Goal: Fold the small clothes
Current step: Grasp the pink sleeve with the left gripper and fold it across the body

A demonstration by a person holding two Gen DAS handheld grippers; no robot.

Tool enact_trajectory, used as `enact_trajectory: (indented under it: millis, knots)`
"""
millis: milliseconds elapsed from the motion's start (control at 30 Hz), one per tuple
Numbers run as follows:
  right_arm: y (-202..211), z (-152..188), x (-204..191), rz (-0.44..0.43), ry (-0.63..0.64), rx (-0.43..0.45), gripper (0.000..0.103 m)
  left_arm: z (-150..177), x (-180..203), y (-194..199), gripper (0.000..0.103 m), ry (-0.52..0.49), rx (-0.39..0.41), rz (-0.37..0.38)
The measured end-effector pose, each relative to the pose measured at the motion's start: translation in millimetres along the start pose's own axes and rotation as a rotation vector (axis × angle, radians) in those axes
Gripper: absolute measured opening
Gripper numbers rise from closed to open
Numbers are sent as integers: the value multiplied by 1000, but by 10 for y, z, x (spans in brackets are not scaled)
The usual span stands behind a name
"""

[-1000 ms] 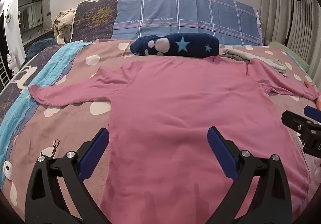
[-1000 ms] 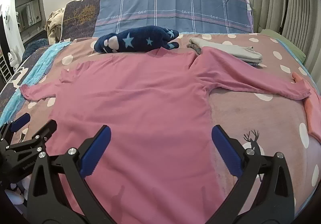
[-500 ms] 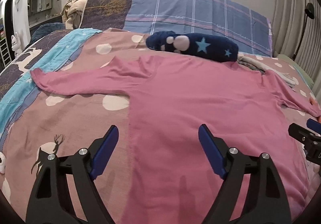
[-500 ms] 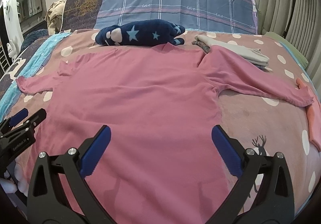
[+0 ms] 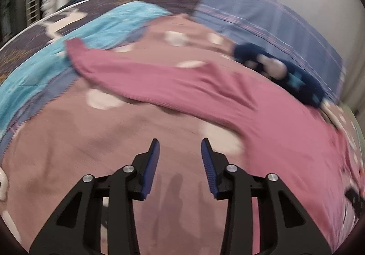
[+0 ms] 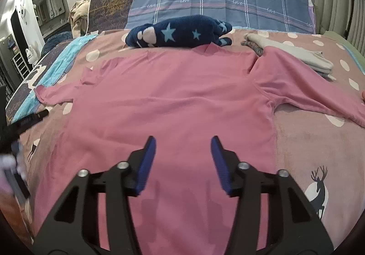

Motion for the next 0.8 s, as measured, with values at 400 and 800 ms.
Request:
enact_trajectory:
  millis: [400,800]
  knots:
    - [-148,-23,130,55,-2,-22,58,-905,-1555,-656,38,404,-5,-180]
    - [-218,-30,186,65,-19,-27,62,-1433,-1594,-815,2,405,136,-160]
Point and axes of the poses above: each gripper's, at about its wrist camera, not at the fingertips, and y roughly against the way its jaws point, x to its right, z to its underside, the point moved 3 cm from there along -y, roughly the way its jaws point, and after that the axes turned 2 degrees about y, right-handed, at the moved point
